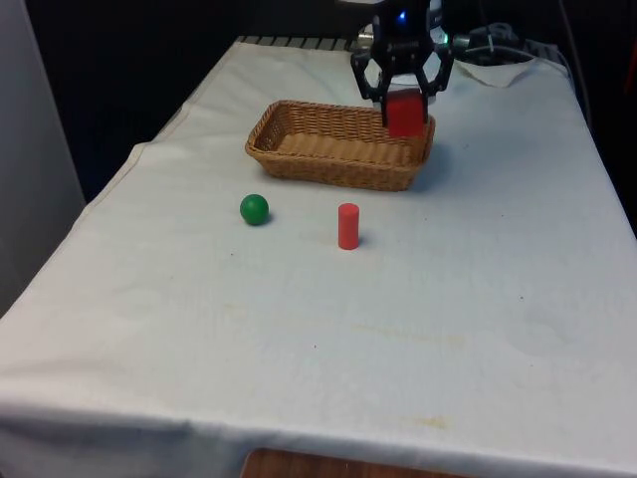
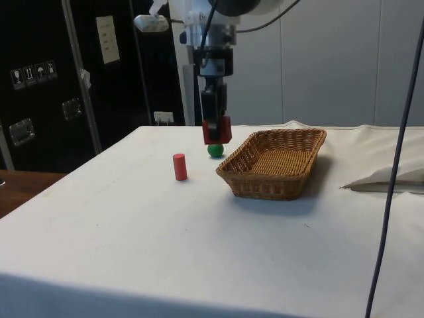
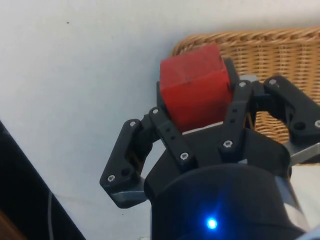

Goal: Pick up the object to the left of the cylinder and place it into the basket.

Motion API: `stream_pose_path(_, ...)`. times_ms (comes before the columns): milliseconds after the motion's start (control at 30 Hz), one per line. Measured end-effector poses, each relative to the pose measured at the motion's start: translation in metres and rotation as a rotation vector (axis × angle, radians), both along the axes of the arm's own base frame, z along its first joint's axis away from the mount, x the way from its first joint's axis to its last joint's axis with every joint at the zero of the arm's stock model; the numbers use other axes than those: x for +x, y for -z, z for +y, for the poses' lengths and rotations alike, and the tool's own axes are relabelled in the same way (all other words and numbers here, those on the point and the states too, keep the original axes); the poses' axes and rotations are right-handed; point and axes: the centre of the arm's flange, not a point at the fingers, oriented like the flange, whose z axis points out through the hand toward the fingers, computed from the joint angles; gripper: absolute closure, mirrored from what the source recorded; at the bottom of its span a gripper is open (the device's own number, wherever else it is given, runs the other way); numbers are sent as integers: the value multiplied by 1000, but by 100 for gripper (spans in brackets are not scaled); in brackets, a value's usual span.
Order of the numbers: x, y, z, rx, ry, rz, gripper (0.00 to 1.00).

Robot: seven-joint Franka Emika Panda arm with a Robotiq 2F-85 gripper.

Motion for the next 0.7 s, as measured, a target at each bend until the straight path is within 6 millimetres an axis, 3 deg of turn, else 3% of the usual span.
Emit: stream_pose_path(700,-14,13,-24,-70,-70,31,100)
